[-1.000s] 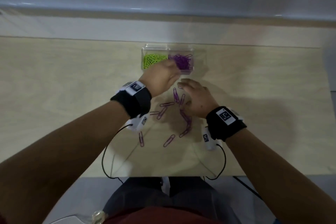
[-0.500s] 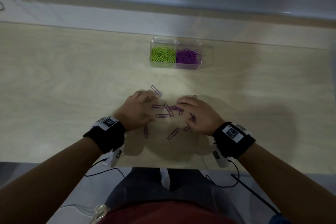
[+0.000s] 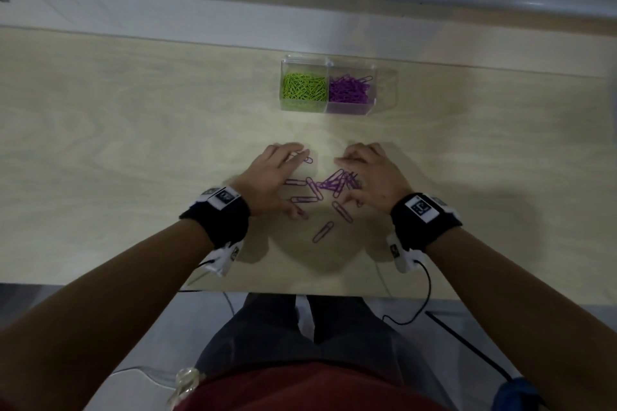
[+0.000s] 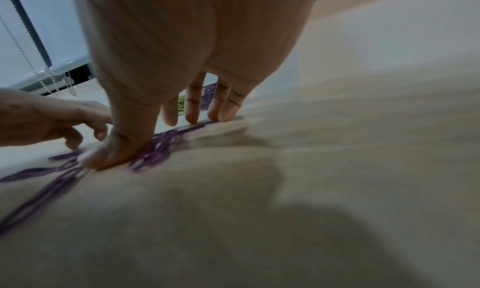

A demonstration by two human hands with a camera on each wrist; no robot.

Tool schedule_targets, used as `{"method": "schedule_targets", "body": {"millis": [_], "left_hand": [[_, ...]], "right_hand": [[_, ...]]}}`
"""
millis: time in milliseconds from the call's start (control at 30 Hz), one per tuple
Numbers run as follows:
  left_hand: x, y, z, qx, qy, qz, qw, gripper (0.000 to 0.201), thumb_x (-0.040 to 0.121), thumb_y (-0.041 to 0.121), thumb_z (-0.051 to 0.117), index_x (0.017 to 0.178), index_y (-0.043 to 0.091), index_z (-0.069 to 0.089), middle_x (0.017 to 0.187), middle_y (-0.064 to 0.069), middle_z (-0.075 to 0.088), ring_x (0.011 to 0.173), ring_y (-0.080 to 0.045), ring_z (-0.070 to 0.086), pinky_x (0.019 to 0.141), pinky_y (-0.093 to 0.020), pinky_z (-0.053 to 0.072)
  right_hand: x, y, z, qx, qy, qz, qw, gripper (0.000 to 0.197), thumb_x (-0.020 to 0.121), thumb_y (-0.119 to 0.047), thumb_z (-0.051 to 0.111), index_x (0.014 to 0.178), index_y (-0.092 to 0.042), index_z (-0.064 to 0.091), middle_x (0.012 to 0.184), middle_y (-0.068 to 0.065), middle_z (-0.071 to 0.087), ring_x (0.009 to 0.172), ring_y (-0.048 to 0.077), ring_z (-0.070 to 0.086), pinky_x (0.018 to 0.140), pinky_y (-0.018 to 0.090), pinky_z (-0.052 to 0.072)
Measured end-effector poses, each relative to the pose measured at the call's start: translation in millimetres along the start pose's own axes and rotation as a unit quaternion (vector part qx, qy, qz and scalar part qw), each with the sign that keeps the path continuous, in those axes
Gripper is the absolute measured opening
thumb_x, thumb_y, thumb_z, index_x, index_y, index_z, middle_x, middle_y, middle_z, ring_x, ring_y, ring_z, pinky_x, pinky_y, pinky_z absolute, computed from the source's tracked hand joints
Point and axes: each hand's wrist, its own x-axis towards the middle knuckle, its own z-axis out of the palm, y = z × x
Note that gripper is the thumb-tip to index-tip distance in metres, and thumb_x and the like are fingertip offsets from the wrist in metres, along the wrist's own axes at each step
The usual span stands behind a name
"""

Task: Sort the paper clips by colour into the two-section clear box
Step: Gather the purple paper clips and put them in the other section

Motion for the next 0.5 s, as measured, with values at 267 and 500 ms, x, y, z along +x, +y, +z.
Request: {"method": "schedule_targets", "body": {"millis": [267,500], "left_hand": [[27,10,5,-0.064,0.083,0.04,0.994,0.047,0.061,0.028,0.082,0.1,0.006,0.069,0.1,-0.013,0.063,0.089,-0.035,0.054,0.079,-0.033,0.046],[19,21,15,0.053,0.056,0.06,0.995,0.031,0.078,0.035,0.056,0.085,0.005,0.055,0.087,-0.016,0.059,0.082,-0.028,0.051,0.071,-0.035,0.045]], "right_hand": [[11,-15,13,0.035,0.01,-0.014,0.999,0.029,0.075,-0.029,0.074,0.098,-0.01,0.072,0.096,0.009,0.059,0.087,0.028,0.054,0.075,0.032,0.045],[8,-30,23,-0.069,-0.045,0.024,0.996,0.012,0.088,-0.012,0.059,0.094,-0.001,0.055,0.104,0.016,0.051,0.097,0.033,0.046,0.078,0.047,0.046]]}}
